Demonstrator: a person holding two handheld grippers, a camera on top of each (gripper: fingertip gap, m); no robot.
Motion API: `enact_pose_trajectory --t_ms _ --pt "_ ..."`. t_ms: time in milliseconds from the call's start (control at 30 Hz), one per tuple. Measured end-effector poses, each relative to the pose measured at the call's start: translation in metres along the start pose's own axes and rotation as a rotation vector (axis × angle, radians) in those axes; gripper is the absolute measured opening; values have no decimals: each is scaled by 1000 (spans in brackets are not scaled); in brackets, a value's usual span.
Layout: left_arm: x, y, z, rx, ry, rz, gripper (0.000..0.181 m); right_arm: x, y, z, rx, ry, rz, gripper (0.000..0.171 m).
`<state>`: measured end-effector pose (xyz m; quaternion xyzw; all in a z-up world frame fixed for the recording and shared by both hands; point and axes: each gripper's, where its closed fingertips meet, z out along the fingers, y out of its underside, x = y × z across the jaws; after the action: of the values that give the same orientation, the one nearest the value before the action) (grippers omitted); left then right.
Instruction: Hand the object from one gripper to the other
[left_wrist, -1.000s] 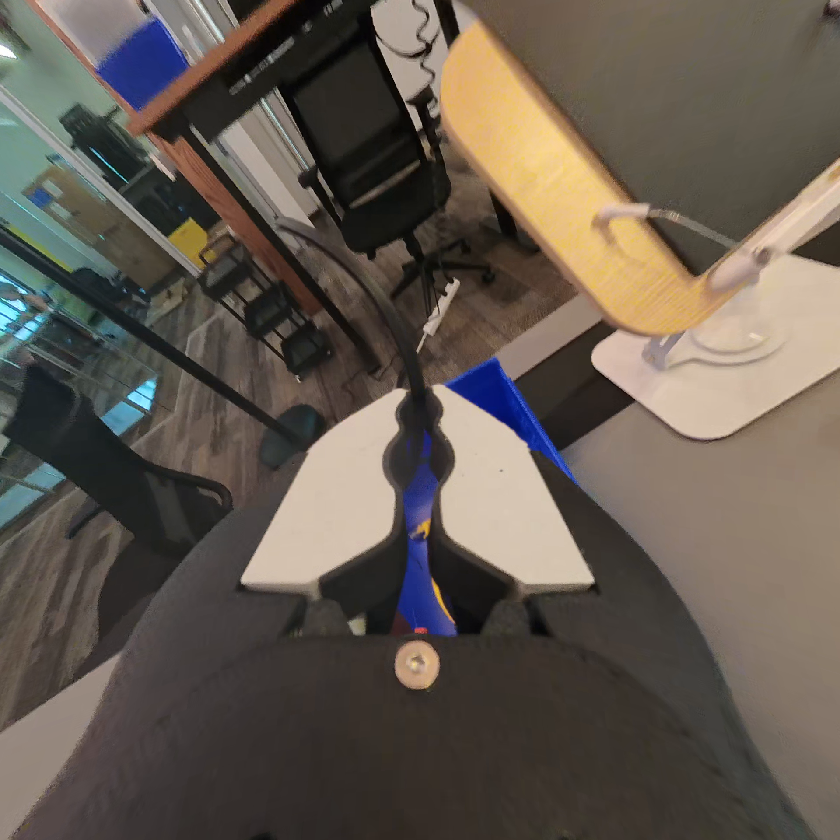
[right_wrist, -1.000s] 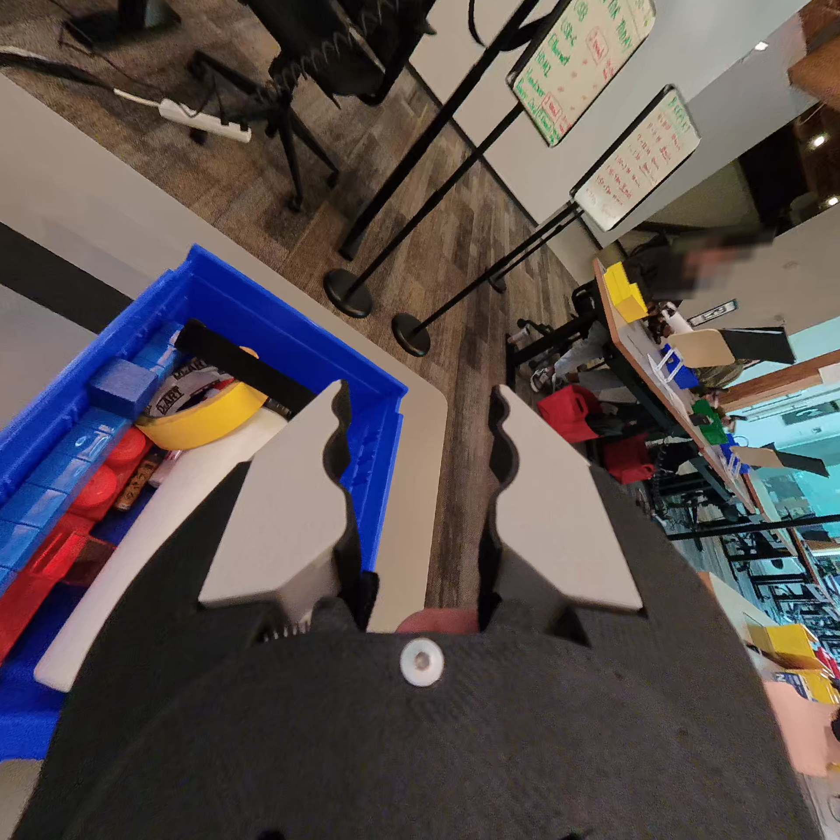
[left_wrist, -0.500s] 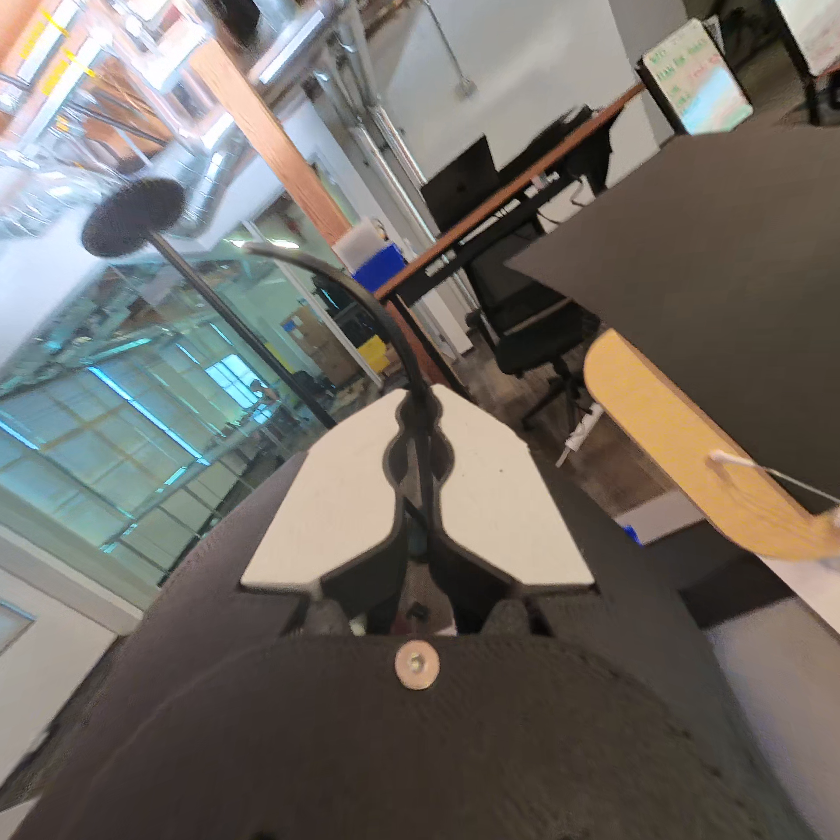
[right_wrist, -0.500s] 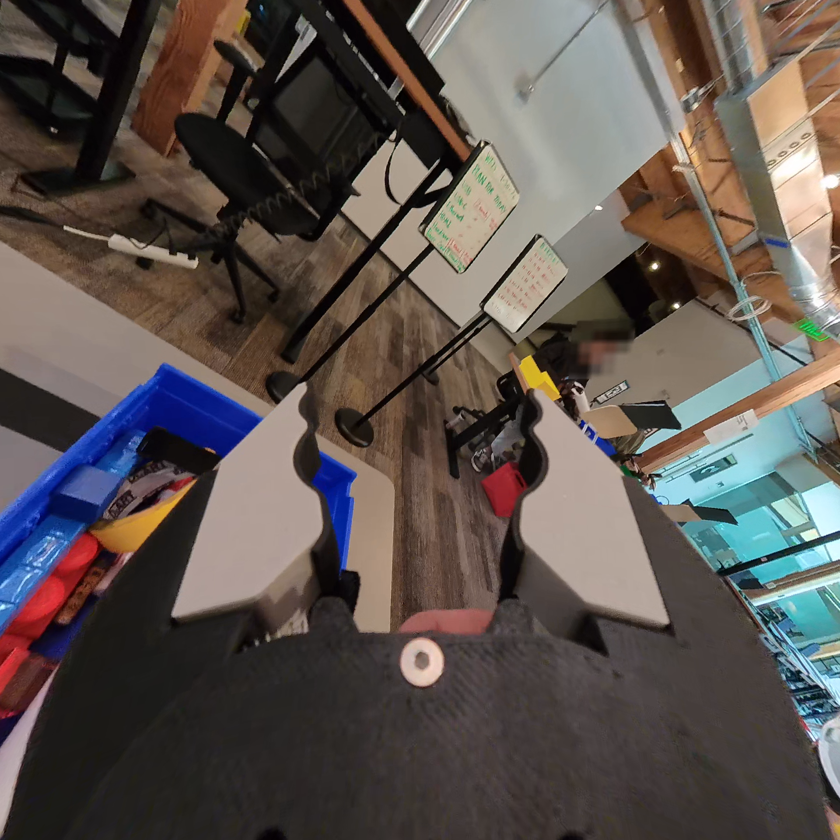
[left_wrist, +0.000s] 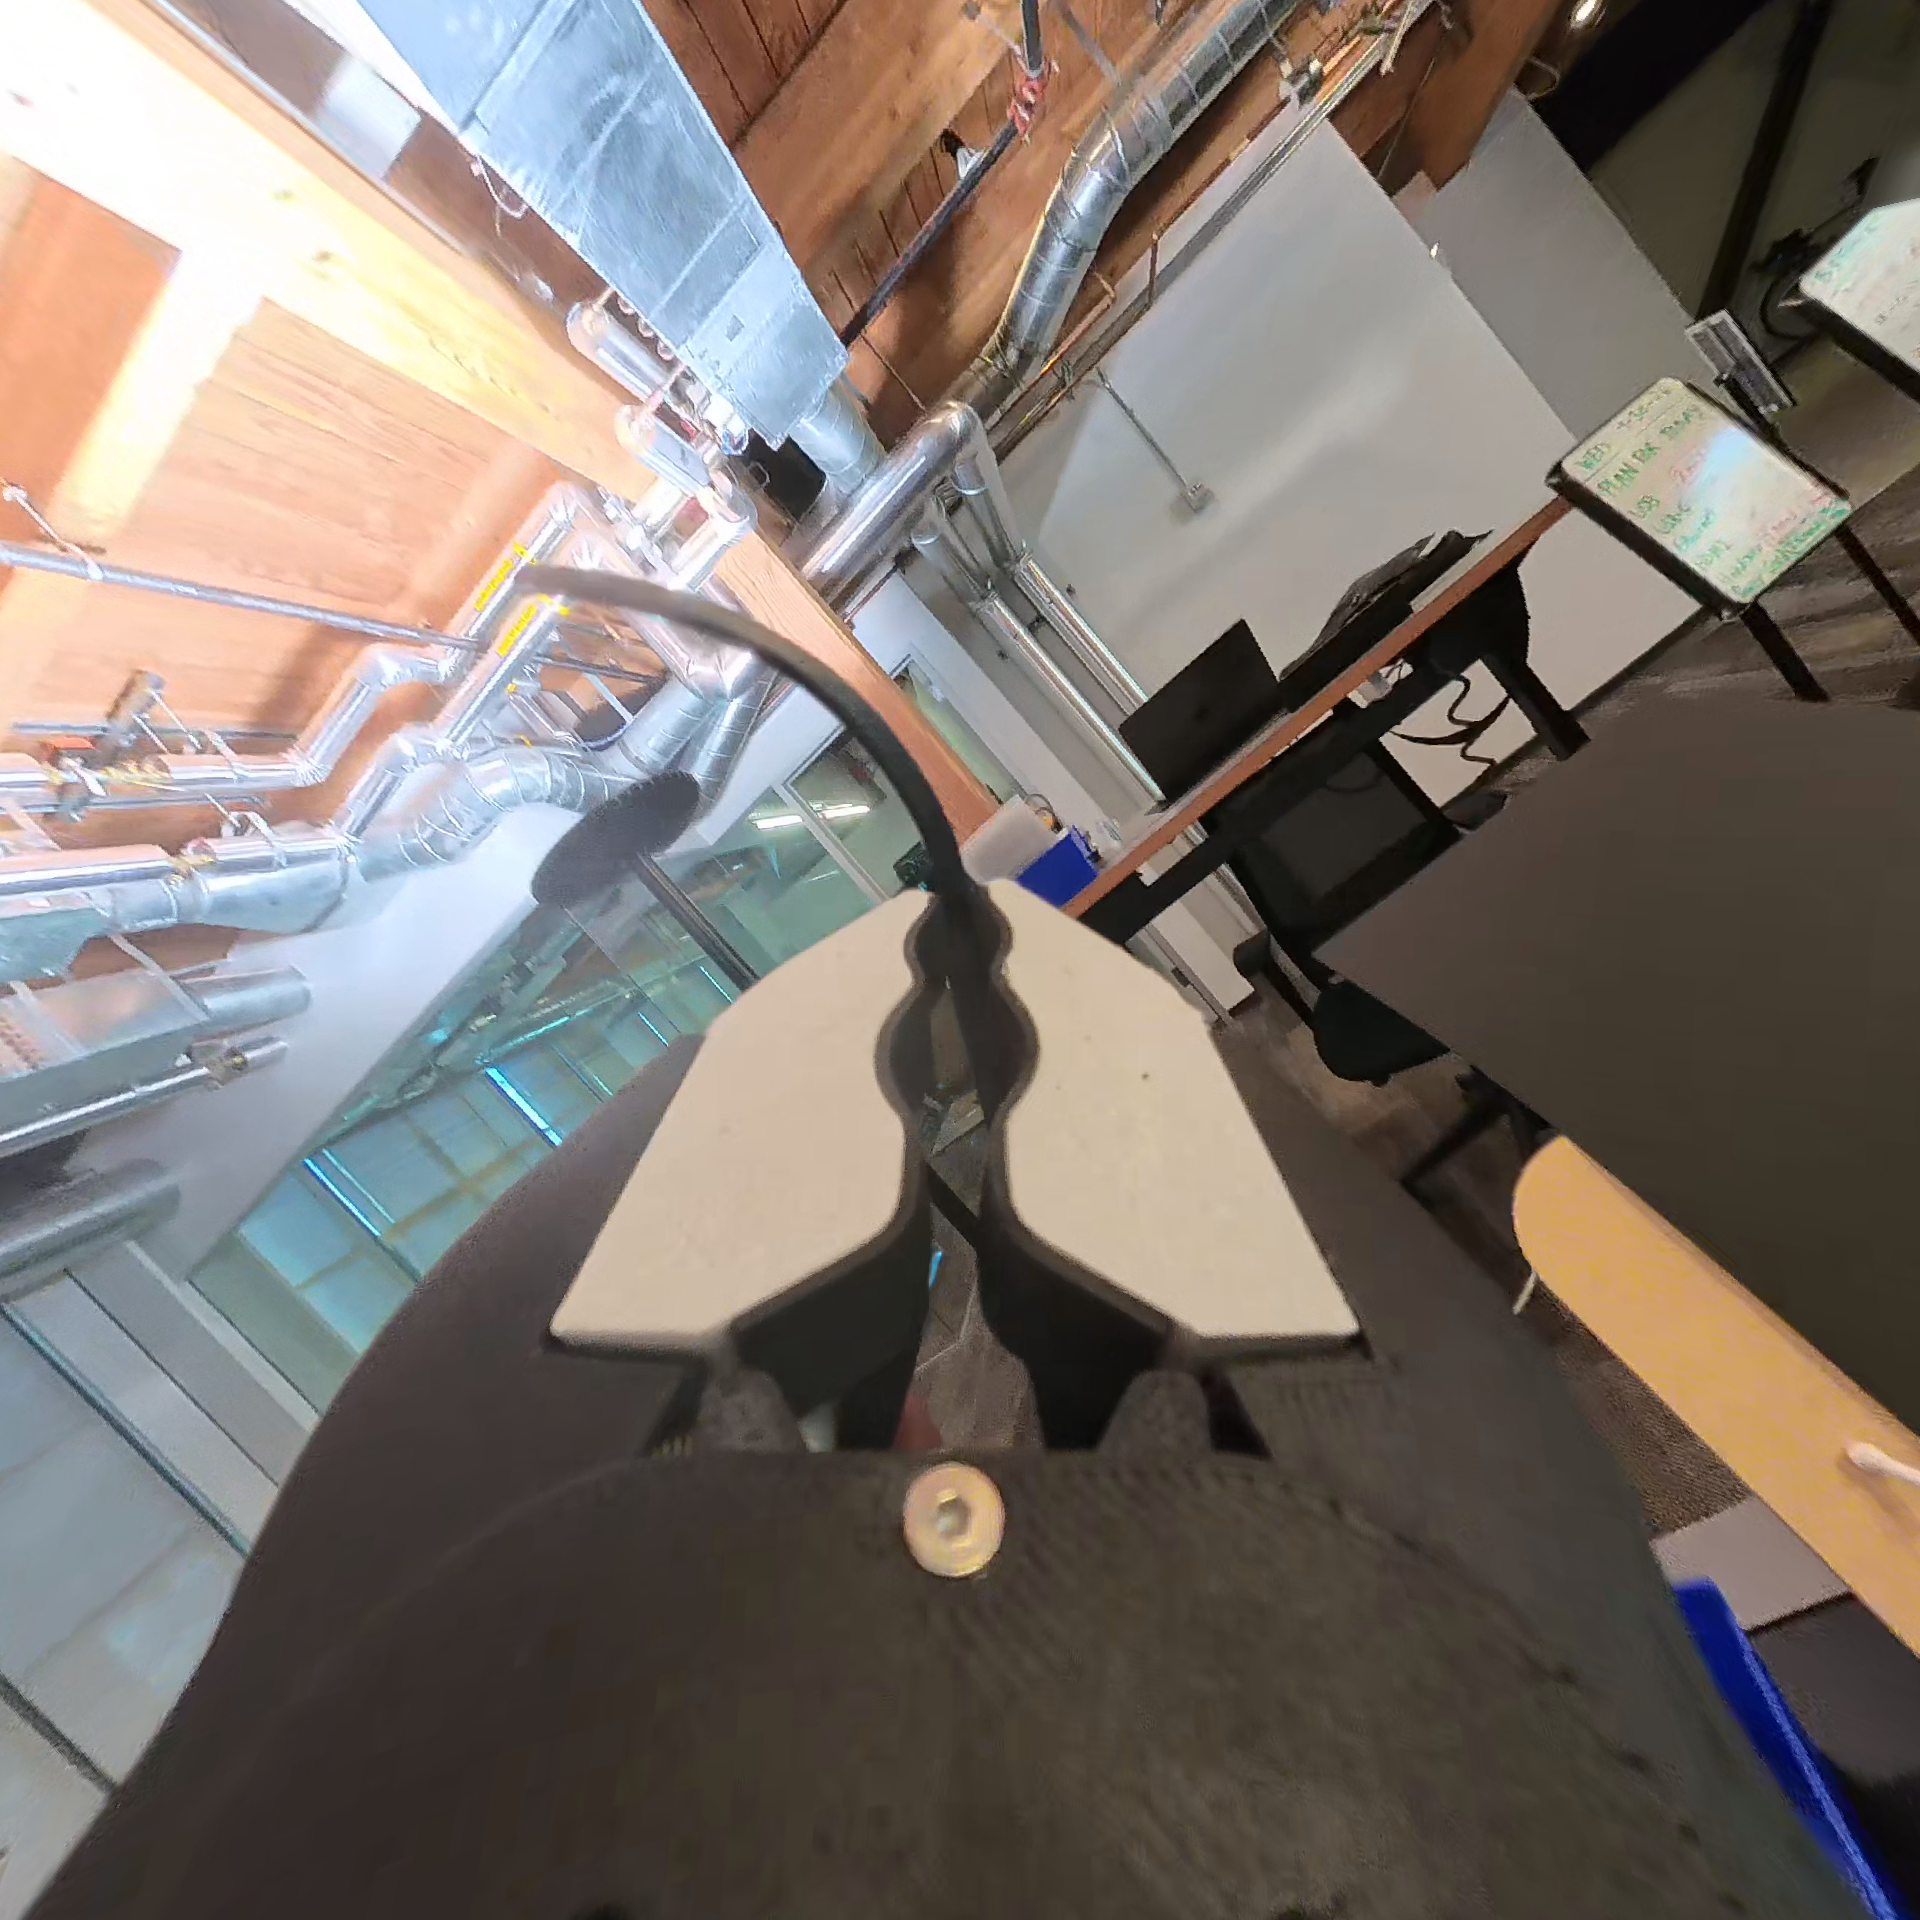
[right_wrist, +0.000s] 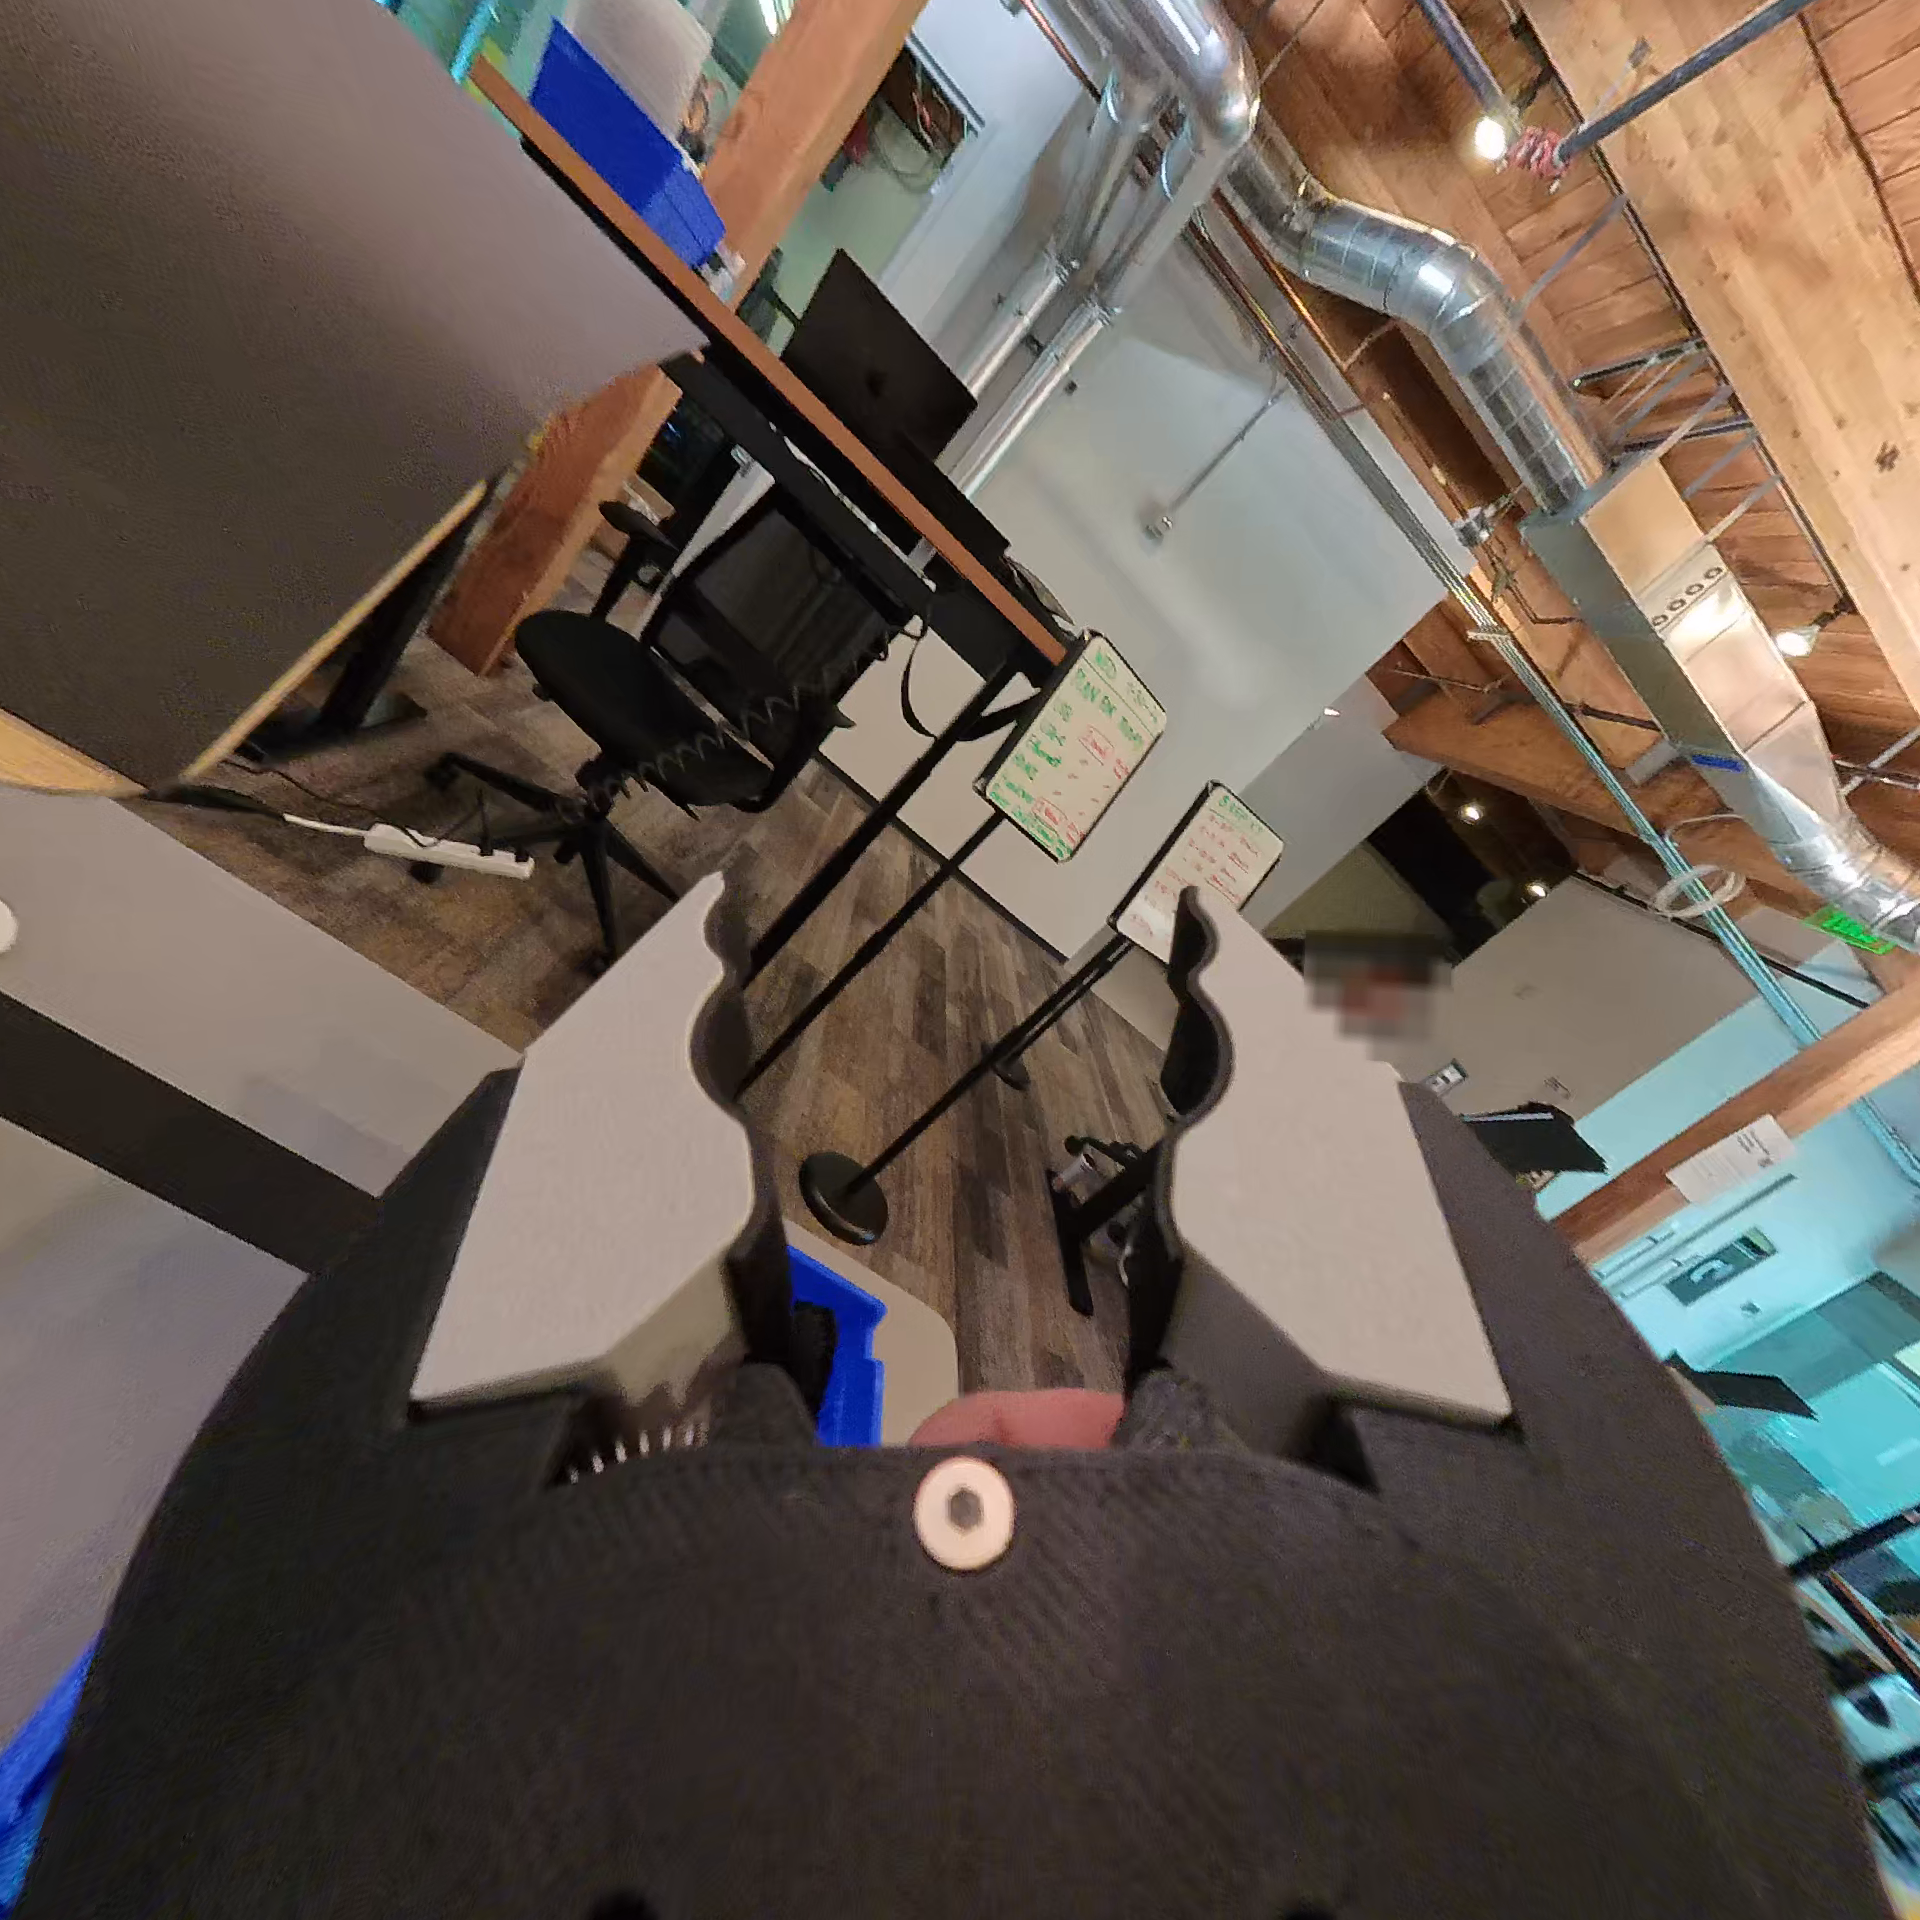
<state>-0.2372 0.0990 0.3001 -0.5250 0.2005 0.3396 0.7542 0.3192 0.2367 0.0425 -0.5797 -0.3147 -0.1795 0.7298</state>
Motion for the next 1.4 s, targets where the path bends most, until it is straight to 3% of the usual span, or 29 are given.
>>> enact_pose_trajectory --t_ms 367,533,733,800,900,1000,1200,1367,1400 --pt "-30 -97 0 103 -66 98 4 -14 -37 -13 130 -35 32 86" --pt "-28 -141 -6 155 -47 109 3 -38 -66 -26 227 -146 66 88" --pt "1 -180 -9 177 48 115 4 -167 -127 -77 440 -745 167 75" --pt "12 -192 -13 200 80 89 4 -217 -136 -97 455 -950 186 61" --pt "32 -210 -19 231 133 56 4 -280 -136 -118 424 -1210 258 69" --pt "50 -223 -23 262 187 16 3 -327 -124 -121 377 -1273 199 75" --pt "93 -242 -29 323 286 -61 3 -386 -113 -114 268 -1301 318 84" --pt "123 -254 -33 355 356 -116 4 -403 -105 -108 257 -1273 347 65" --pt "126 -256 -34 363 363 -120 4 -403 -103 -105 263 -1251 332 52"
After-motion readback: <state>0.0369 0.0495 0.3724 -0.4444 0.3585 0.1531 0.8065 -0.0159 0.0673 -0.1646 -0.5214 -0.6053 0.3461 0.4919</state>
